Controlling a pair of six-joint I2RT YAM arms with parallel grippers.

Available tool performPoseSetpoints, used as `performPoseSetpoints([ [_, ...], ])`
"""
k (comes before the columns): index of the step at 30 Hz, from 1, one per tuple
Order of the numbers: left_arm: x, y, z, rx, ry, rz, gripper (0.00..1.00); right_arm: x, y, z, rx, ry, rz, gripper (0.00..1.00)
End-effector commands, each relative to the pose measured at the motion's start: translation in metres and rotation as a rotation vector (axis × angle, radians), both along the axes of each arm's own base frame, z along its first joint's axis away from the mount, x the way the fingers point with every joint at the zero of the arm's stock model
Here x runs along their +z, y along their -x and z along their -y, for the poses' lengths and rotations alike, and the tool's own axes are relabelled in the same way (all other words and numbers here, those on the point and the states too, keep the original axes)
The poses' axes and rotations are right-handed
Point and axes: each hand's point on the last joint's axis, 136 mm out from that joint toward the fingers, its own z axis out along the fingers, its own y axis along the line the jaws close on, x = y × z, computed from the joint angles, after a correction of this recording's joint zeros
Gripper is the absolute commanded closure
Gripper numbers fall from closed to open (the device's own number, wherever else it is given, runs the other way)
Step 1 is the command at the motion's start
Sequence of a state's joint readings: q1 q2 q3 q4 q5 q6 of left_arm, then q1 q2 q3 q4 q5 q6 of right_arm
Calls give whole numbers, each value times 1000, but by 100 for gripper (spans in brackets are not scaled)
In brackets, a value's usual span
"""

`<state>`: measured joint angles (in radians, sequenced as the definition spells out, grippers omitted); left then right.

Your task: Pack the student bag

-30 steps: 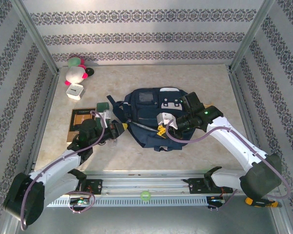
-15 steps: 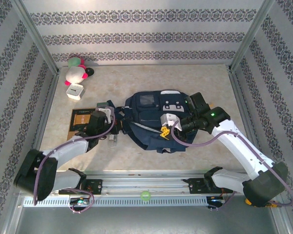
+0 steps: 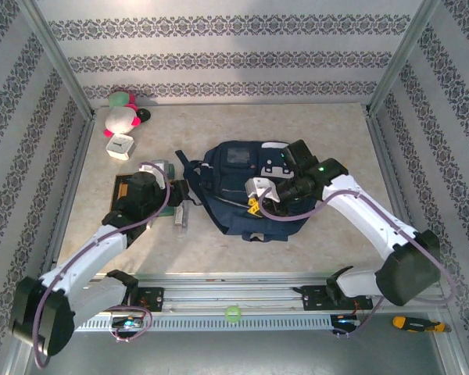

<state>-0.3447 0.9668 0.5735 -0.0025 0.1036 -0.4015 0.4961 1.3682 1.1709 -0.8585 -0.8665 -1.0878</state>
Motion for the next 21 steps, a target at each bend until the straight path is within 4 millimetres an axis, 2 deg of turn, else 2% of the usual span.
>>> performPoseSetpoints([
  [1,5,9,-17,8,-136,-2,45,12,-13,-13,91,-18,141,100],
  [6,15,16,-17,-53,-212,31,39,1,-28,-27,147,22,172,100],
  [9,20,16,-29,12,-227,36,35,-15,-32,-26,168,79,178,100],
  [11,21,16,-30,29,-209,8,35,-27,-29,-20,173,129,174,100],
  [12,19,17,-30,32,-200,-15,35,-30,-28,-18,161,143,162,92],
  [14,11,21,-36,73,-203,-105,34,-26,-31,-20,38,182,111,54],
  [15,5,24,-41,97,-214,-156,34,-21,-33,-22,-45,195,75,45],
  [17,-1,29,-56,182,-226,-245,32,-6,-35,-29,-233,202,-28,39],
  [21,-10,35,-83,306,-171,-324,30,13,-16,-49,-408,138,-228,31],
])
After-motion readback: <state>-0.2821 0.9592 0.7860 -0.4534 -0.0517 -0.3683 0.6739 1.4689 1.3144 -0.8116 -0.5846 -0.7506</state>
